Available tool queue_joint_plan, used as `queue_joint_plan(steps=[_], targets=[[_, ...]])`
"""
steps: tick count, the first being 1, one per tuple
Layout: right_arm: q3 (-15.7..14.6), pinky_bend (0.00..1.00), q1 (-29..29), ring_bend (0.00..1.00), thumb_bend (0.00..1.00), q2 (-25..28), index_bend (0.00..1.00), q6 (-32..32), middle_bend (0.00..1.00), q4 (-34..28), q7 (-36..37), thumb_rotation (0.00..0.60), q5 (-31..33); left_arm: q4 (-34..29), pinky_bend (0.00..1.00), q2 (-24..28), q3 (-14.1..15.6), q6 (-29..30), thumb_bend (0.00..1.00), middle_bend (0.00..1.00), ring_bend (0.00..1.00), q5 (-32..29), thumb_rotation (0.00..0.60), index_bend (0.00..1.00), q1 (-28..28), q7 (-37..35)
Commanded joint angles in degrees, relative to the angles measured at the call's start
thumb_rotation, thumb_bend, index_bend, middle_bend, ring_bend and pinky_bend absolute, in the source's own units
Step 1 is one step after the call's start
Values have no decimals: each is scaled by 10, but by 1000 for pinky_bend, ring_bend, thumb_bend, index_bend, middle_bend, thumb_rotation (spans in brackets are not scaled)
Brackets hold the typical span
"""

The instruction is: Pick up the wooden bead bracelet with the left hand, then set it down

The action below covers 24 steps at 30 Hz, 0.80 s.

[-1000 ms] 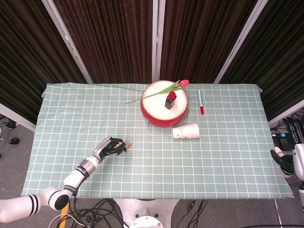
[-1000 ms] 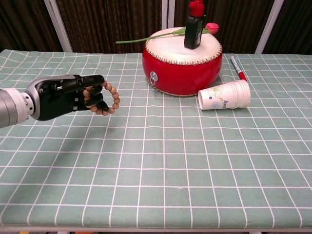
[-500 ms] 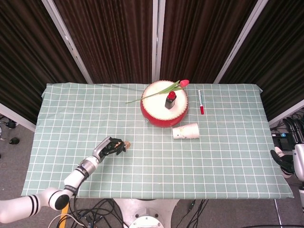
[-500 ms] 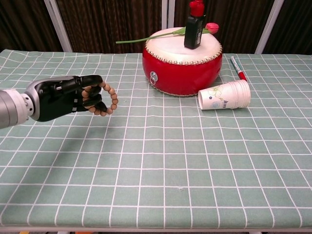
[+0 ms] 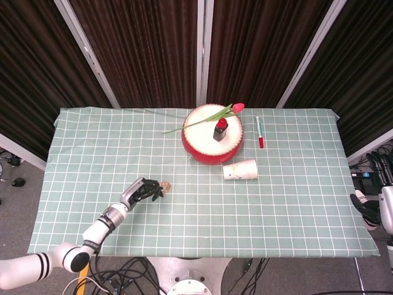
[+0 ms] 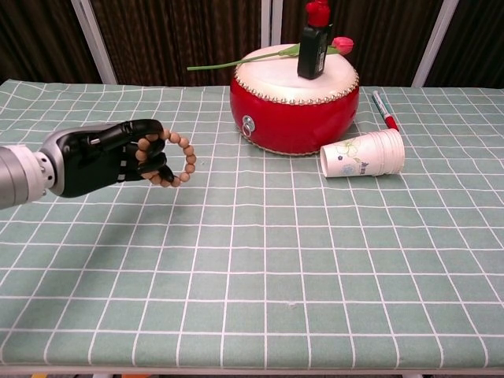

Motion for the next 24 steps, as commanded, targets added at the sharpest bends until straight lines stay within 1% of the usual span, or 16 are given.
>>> queue_joint_plan(steps=[1,4,12,18,21,24], targets=[[0,0,0,0,147,0,17,0,55,0,0,600,0,-1,206,1,1,1,545,722,452,7,345,662,0,-3],[0,0,-1,0,147,0,17,1,55,0,1,600,0,0,206,1,2,1,551,709,440,12,348,647,0,-7],[1,0,-2,0,148,1,16,2,55,-1,1,600,0,1,206,0,4,1,608,672,398,19,354,613,-2,-15],[1,0,-2,0,148,2,16,2,55,-1,1,600,1,1,206,1,7,3,646,628,368,31,391,578,-3,-23],[1,0,-2,0,147,2,16,2,52,-2,1,600,0,2,206,1,9,4,664,594,351,35,423,556,-4,-28],[0,0,-2,0,147,3,16,3,51,-2,1,600,0,2,206,0,10,4,693,580,348,37,434,544,-5,-33]])
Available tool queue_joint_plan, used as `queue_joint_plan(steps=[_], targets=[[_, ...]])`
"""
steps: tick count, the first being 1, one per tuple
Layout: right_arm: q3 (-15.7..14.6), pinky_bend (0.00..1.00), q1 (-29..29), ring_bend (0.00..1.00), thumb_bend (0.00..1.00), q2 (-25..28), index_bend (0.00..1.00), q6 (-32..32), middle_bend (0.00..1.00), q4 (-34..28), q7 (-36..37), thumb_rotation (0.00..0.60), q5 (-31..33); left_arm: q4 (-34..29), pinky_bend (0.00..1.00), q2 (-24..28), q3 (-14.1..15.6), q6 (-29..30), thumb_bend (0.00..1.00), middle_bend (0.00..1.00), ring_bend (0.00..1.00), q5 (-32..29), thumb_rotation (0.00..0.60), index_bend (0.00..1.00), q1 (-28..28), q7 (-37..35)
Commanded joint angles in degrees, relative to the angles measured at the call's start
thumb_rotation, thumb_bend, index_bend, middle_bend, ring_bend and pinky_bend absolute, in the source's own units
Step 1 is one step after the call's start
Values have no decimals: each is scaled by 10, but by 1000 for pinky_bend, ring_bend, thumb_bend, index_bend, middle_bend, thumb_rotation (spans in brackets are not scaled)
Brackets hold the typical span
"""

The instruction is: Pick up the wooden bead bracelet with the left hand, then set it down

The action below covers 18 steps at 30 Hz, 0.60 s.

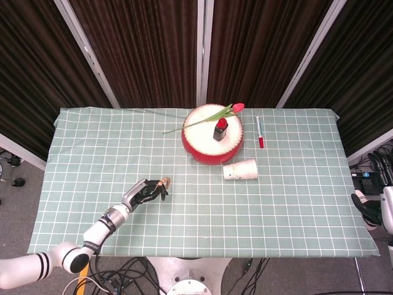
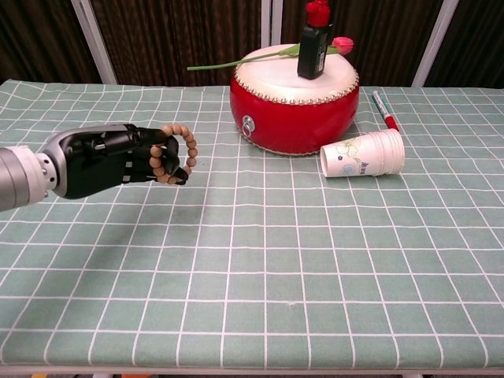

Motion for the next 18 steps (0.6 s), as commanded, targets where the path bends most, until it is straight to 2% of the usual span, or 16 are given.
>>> queue_joint_plan(steps=[1,9,12,13,18], targets=[[0,0,0,0,148,0,16,1,51,-1,0,600,0,0,206,0,2,1,708,575,348,3,439,536,-1,-3],[0,0,-1,0,147,0,16,2,51,-1,1,600,0,-1,206,3,8,5,761,516,314,20,455,442,-5,-21],[0,0,-2,0,147,0,16,2,51,0,1,600,0,-2,206,5,9,9,752,471,275,30,402,387,-6,-36],[-1,0,-2,0,147,0,16,2,51,0,2,600,0,-2,206,5,9,11,737,445,254,32,367,355,-6,-40],[-1,0,-2,0,148,-1,16,2,51,1,3,600,0,2,205,9,9,26,618,384,205,41,261,293,-6,-57]])
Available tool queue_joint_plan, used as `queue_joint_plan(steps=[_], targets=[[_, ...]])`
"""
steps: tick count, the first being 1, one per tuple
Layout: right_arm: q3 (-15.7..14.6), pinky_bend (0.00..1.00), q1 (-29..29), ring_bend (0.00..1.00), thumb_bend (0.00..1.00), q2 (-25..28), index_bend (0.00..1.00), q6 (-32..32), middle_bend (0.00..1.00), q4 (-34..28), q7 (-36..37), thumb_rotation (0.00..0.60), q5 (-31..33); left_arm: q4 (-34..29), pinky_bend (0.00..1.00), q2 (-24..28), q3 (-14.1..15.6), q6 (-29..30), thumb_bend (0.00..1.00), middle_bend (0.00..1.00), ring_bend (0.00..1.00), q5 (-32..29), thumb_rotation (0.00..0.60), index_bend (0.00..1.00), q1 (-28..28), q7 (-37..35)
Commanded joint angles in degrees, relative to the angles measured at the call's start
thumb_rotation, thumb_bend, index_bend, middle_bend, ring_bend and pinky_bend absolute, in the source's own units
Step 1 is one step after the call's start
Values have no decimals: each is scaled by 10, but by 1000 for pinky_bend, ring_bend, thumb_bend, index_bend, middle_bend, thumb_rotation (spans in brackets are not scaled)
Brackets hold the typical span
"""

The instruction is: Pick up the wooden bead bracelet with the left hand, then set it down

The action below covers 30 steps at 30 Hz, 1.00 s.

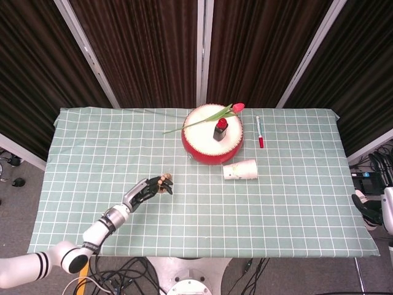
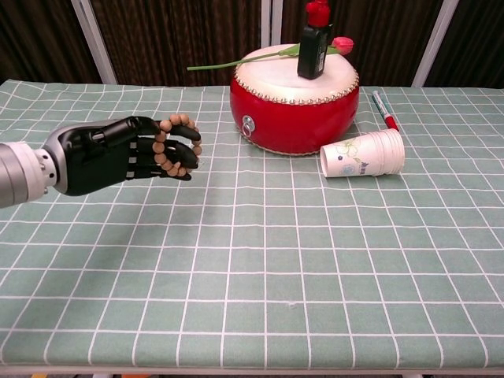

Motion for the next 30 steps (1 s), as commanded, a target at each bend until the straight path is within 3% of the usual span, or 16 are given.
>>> queue_joint_plan(steps=[1,5,10,16,19,21,23,27,29,30], targets=[[0,0,0,0,148,0,16,0,51,0,1,600,0,3,204,2,0,10,599,374,194,5,247,292,0,-5],[-1,0,0,0,147,-2,16,0,51,2,2,600,-1,10,204,2,3,26,558,366,188,13,237,305,0,2],[-3,0,0,0,148,-6,16,-1,51,6,5,600,-2,49,204,-15,14,68,533,387,189,29,237,352,2,102],[-4,0,0,0,148,-11,17,-5,51,11,8,600,-1,110,201,-28,42,110,483,390,189,62,241,371,-4,379],[-5,0,2,0,147,-15,16,-9,51,15,11,600,-1,96,185,-23,45,121,378,365,174,55,241,329,-2,493],[-6,0,3,0,147,-17,16,-12,51,17,15,600,0,75,146,-11,49,113,243,266,87,47,225,250,-4,544],[-7,0,2,0,147,-18,16,-13,50,20,18,600,-1,58,96,-2,49,117,97,144,3,43,166,171,-4,569],[-9,0,-1,0,147,-19,16,-9,50,24,25,600,-2,31,46,12,49,134,21,106,0,38,124,156,3,560],[-9,0,-2,0,147,-20,16,-8,50,26,27,600,-2,23,25,18,47,145,14,107,0,37,152,156,9,543],[-10,0,-3,0,147,-20,16,-7,50,26,29,600,-2,18,28,20,43,158,14,115,0,33,230,161,15,535]])
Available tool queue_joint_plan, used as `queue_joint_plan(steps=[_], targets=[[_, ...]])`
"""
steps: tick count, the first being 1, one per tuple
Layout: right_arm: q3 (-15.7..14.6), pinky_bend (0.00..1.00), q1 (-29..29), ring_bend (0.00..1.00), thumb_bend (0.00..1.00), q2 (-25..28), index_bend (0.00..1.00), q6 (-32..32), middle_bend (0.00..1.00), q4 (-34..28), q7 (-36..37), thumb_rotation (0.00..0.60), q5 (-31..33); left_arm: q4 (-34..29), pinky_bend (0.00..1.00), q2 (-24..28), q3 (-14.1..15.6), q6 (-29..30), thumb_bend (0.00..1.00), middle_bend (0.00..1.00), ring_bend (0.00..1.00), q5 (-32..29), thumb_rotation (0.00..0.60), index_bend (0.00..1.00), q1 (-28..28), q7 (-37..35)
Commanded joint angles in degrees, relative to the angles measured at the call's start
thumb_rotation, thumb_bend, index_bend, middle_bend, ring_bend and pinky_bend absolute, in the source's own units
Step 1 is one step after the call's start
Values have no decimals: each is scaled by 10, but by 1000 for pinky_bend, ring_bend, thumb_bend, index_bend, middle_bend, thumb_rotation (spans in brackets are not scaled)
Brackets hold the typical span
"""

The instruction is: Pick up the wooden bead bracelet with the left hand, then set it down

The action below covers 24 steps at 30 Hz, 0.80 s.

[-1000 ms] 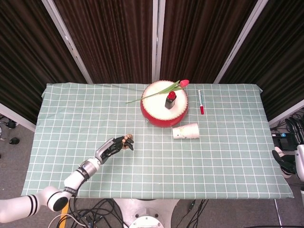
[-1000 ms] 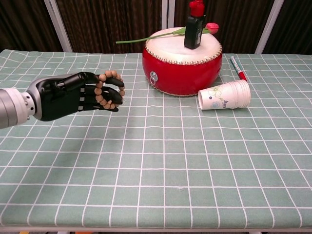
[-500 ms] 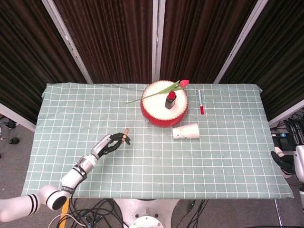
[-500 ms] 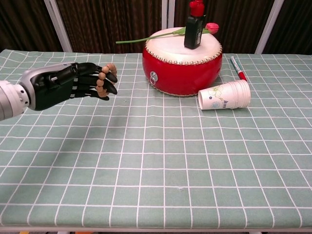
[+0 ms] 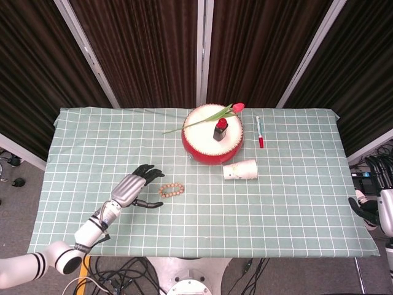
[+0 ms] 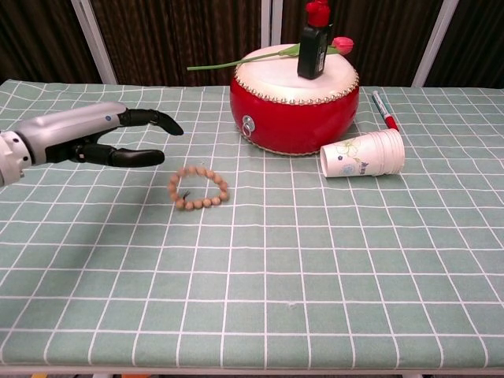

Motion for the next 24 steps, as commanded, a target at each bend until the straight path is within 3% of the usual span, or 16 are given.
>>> queue_joint_plan(steps=[1,2,5,7,11,17,24], targets=[[-1,0,-2,0,147,0,16,1,50,2,3,600,0,-30,36,19,-4,48,14,139,14,-11,324,179,19,-39],[-2,0,-3,0,147,-1,16,2,50,3,4,600,0,-31,44,20,-8,62,14,190,60,-14,427,218,25,-37],[-3,0,-4,0,147,0,16,-1,50,5,8,600,1,-33,64,29,-22,114,15,310,179,-24,562,326,47,-17],[-7,0,-4,0,148,3,16,-8,51,6,12,600,1,-26,90,42,-36,153,15,340,187,-38,599,360,66,10],[-21,0,0,0,170,19,17,-39,85,4,28,600,-1,-12,90,85,-53,213,18,349,185,-77,600,352,110,58],[-32,0,11,0,173,16,1,-66,6,14,37,600,-12,-37,30,170,-17,243,20,169,44,-101,600,210,175,128],[-35,0,23,0,174,-3,0,-74,0,24,25,600,-25,-77,26,197,22,329,19,167,44,-64,600,209,247,144]])
